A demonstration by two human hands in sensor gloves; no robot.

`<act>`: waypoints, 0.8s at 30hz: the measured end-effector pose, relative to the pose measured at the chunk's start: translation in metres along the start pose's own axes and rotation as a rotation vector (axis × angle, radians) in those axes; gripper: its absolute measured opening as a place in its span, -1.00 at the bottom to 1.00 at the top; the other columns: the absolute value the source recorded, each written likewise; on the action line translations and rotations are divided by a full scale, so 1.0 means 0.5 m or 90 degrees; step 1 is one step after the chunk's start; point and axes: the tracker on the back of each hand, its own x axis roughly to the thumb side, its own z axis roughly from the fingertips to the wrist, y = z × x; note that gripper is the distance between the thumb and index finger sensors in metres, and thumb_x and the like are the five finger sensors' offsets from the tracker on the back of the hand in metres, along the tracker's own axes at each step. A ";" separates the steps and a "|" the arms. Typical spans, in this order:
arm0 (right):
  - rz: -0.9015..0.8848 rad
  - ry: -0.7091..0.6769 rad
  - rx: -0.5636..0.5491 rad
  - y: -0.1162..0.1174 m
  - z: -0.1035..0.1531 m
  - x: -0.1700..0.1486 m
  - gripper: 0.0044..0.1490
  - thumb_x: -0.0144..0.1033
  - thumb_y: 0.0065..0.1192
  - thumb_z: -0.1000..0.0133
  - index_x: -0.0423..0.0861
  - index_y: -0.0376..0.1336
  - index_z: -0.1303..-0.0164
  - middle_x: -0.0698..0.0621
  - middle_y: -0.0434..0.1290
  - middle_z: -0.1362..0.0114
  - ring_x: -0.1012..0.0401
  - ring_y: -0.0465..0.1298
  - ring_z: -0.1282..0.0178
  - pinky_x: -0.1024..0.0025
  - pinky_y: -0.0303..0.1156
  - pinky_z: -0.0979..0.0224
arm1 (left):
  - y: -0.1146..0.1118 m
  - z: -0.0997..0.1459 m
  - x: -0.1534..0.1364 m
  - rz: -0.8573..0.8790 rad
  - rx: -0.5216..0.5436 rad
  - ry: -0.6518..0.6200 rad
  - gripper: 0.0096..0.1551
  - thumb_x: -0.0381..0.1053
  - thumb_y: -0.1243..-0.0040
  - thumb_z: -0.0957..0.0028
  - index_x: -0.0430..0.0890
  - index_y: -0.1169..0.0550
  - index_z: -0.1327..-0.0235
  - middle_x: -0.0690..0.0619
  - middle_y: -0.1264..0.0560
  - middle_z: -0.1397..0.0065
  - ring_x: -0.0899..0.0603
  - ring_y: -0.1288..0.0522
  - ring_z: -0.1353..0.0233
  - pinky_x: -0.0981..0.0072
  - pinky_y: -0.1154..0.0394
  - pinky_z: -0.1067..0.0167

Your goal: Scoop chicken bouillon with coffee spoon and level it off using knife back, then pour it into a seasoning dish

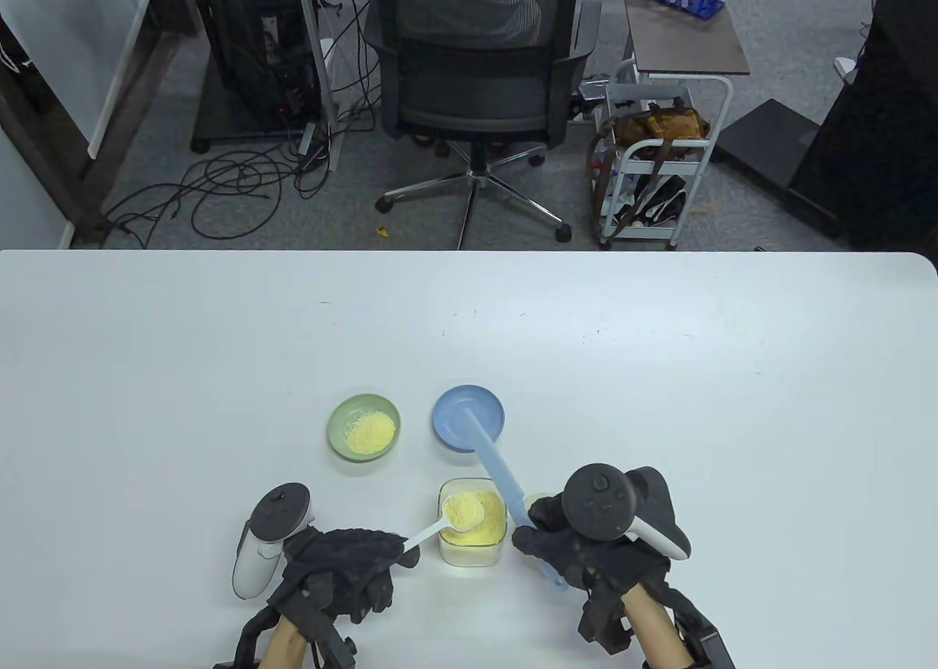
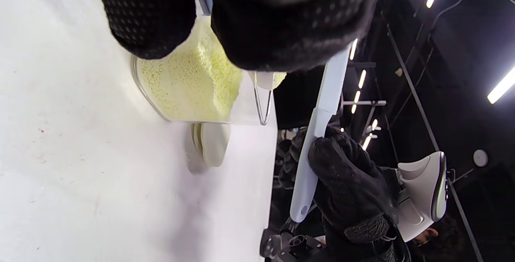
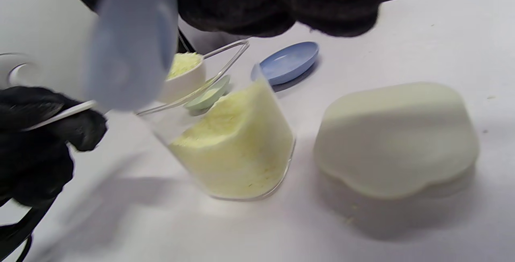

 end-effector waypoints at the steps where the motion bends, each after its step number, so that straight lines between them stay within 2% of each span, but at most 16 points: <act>1: 0.005 -0.009 0.013 0.007 -0.003 0.009 -0.47 -0.13 0.26 -0.07 -0.30 0.32 0.02 -0.18 0.49 0.14 -0.01 0.46 0.30 -0.31 0.16 -0.37 | 0.000 0.000 0.000 0.002 -0.002 -0.001 -0.45 -0.05 -0.16 -0.08 -0.54 -0.56 0.07 -0.03 -0.71 0.65 0.21 -0.55 0.80 0.23 -0.59 0.20; 6: 0.029 -0.049 0.073 0.048 -0.023 0.044 -0.47 -0.10 0.24 -0.08 -0.29 0.32 0.03 -0.15 0.50 0.15 0.01 0.47 0.30 -0.30 0.18 -0.36 | -0.002 0.001 0.001 0.003 -0.005 -0.002 -0.46 -0.05 -0.16 -0.08 -0.54 -0.56 0.07 -0.03 -0.71 0.65 0.21 -0.55 0.80 0.23 -0.59 0.20; 10: 0.054 -0.038 0.091 0.064 -0.034 0.048 -0.47 -0.10 0.24 -0.08 -0.29 0.32 0.03 -0.15 0.50 0.15 0.02 0.47 0.30 -0.30 0.17 -0.37 | -0.002 0.002 0.001 0.008 -0.007 -0.007 -0.46 -0.05 -0.16 -0.09 -0.54 -0.56 0.07 -0.03 -0.71 0.65 0.21 -0.55 0.80 0.23 -0.59 0.20; 24: 0.036 0.022 0.082 0.050 -0.015 -0.018 -0.48 -0.11 0.24 -0.08 -0.29 0.32 0.03 -0.16 0.50 0.15 0.01 0.47 0.31 -0.30 0.17 -0.37 | -0.002 0.003 0.002 0.005 -0.007 -0.004 -0.45 -0.06 -0.16 -0.08 -0.55 -0.56 0.08 -0.03 -0.71 0.65 0.20 -0.55 0.80 0.23 -0.59 0.21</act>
